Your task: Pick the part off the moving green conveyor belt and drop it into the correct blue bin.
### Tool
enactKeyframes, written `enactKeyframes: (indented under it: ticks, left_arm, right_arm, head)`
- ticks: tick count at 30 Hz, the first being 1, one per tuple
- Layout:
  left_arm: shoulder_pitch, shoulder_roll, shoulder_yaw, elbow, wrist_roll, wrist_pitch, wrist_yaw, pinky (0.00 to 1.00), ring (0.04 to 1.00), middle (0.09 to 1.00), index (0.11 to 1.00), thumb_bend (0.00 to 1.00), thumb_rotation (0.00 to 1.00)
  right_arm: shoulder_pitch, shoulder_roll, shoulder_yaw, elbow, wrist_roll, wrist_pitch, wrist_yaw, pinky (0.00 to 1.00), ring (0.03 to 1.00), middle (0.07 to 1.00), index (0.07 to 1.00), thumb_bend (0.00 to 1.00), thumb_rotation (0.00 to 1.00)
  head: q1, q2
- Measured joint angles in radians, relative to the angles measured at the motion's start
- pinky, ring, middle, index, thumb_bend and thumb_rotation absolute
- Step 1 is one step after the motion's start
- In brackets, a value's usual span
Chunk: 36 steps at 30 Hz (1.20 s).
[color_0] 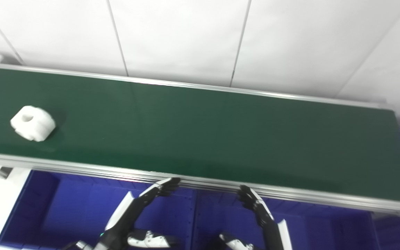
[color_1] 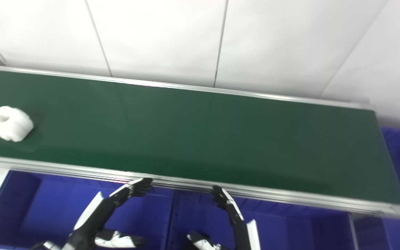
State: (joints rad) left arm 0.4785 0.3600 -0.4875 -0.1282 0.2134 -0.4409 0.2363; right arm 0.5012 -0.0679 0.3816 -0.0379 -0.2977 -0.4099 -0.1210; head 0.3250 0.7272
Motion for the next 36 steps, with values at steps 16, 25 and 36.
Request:
enactKeyframes:
  ticks: [16,25,36]
  left_arm:
    - [-0.022,-0.027,-0.011,-0.013,0.041,0.000,0.028,0.67,0.761,0.793,0.774,0.78,0.38]
    - [-0.044,-0.013,0.110,-0.165,0.011,0.000,0.011,0.68,0.737,0.769,0.771,0.83,0.38]
    - [-0.120,0.000,0.308,-0.274,-0.050,0.026,-0.127,0.73,0.791,0.823,0.825,0.72,0.44]
  right_arm:
    - [-0.049,-0.078,0.051,0.081,0.004,-0.002,-0.067,0.79,0.832,0.852,0.903,0.64,0.47]
    - [-0.071,-0.099,0.093,0.109,0.016,-0.002,-0.108,0.75,0.829,0.839,0.894,0.62,0.41]
    - [-0.083,-0.100,0.102,0.114,0.023,-0.002,-0.116,0.79,0.821,0.818,0.881,0.63,0.43]
  head:
    - [0.149,-0.166]
    - [0.129,-0.193]
    - [0.121,-0.200]
